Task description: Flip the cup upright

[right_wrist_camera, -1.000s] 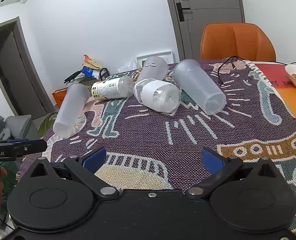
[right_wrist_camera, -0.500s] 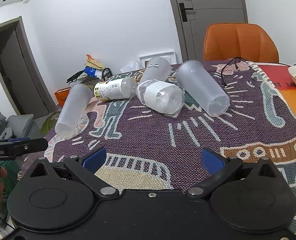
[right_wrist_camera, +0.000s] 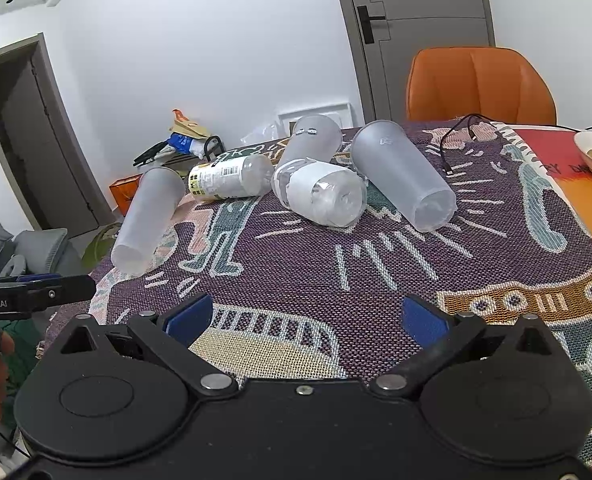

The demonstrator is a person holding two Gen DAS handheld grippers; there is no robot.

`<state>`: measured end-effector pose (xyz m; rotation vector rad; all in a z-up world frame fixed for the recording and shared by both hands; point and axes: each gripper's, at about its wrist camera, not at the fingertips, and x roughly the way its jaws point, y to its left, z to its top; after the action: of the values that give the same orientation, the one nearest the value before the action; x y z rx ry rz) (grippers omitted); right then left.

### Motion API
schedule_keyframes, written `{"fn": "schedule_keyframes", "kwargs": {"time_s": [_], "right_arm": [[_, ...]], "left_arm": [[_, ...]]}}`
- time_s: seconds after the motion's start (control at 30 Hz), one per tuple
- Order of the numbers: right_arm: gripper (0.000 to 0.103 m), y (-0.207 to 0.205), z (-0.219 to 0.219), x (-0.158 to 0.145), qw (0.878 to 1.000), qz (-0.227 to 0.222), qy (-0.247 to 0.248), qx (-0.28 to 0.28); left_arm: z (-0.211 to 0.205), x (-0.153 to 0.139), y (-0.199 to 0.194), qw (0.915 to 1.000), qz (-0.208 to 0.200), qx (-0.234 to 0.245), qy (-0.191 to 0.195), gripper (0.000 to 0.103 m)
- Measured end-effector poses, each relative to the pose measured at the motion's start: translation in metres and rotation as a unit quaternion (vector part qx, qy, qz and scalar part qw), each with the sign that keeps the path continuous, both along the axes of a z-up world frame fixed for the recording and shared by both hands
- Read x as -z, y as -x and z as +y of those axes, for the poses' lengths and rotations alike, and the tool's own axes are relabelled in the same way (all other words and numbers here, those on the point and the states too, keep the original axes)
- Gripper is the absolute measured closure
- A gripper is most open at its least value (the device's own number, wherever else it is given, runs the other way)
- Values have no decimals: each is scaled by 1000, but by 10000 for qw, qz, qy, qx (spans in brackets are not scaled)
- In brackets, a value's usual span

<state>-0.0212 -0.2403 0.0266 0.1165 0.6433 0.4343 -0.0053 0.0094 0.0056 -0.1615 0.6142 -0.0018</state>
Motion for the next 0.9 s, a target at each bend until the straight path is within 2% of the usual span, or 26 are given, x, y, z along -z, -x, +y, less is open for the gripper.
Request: {"fn": "schedule_keyframes", "kwargs": {"time_s": [0.4,0.67,0.9], "right_arm": [[0,-4,1,1,10000,16,21,-88],[1,-15,13,1,9991,-243,182,-309],[15,-38,24,4,9974,-281,451,-480]], "left_arm": [[4,3,-3,10000,20,-93,-28,0],[12,9,-14,9996,2,-249,114,0],[18,13,-26,9985,-51,-410,355,1]]}}
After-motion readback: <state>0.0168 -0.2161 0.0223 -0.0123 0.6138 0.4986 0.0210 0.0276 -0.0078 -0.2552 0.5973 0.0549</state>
